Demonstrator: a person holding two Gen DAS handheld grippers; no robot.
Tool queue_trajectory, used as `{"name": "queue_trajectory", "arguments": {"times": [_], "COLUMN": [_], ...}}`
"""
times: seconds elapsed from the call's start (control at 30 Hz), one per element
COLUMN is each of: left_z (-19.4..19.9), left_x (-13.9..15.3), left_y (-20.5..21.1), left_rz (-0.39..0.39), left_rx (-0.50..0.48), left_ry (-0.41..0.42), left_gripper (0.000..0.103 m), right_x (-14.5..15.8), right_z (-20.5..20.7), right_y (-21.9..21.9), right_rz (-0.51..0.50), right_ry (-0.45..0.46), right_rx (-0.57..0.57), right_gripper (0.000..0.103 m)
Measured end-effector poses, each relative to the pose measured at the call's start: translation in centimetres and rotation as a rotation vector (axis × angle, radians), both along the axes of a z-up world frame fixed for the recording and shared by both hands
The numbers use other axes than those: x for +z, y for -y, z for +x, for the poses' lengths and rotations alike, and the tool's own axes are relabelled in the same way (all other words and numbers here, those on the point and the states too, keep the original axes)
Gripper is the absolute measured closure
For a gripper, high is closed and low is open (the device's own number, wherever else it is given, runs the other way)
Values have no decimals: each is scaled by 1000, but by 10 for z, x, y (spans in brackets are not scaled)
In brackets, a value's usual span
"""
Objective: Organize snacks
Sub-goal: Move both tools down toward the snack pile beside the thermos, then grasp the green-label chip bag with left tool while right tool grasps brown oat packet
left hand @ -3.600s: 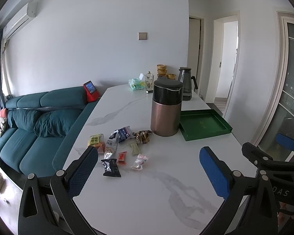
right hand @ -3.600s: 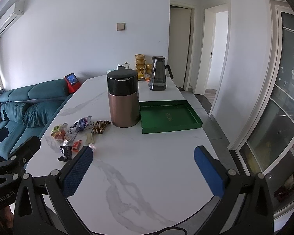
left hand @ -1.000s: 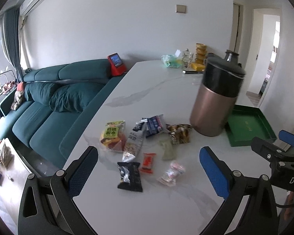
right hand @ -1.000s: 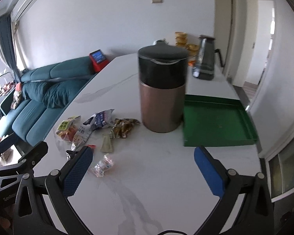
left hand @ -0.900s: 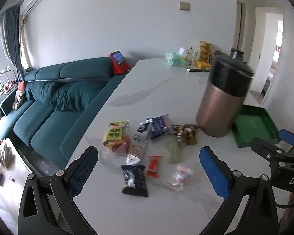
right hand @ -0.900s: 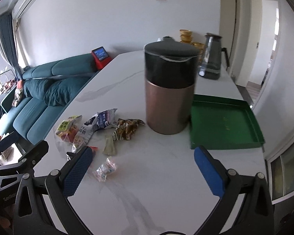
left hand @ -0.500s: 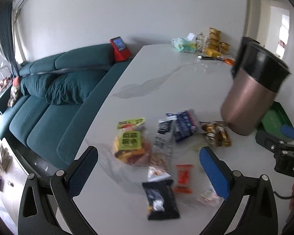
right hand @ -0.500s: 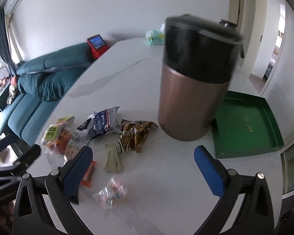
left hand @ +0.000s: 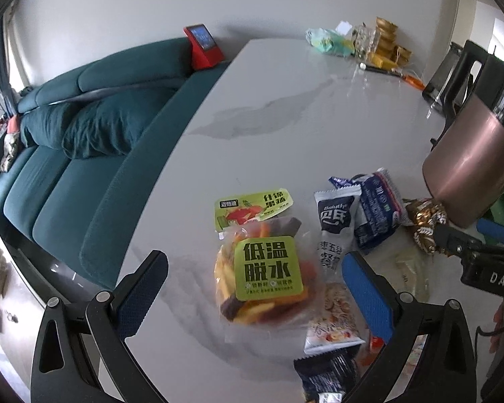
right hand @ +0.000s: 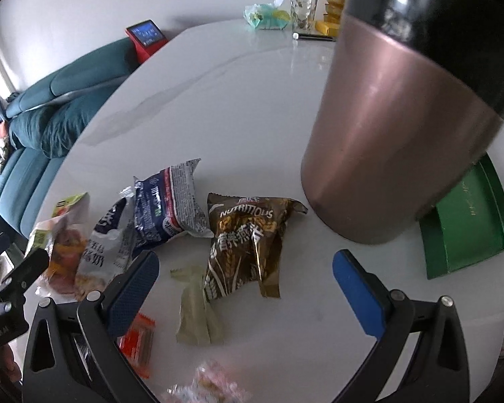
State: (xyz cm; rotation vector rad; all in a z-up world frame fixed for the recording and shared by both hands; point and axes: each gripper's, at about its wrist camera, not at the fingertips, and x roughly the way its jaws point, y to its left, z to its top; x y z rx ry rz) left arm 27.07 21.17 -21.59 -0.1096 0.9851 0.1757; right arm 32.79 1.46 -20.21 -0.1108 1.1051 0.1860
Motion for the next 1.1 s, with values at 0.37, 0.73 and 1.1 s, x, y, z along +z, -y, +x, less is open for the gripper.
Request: {"name": "queue_trajectory", "arguments": {"times": [0.37, 0.73, 1.1], "left_z": [11, 14, 20], "left_x": [-18, -32, -43], "left_y": [-6, -14, -17], "left_rz": [-14, 14, -21], "left_rx": [-14, -5, 27], "left_ry": [-47, -99, -144], "left_gripper": [1, 1, 1], "right_x": [-22, -34, -44], "right_z": [17, 22, 25], "right_y": [-3, -3, -8], "right_rz": [-18, -53, -51], "right_ry": [-47, -91, -115], "right_rx": [-62, -46, -51], "right_gripper": [0, 0, 0]}}
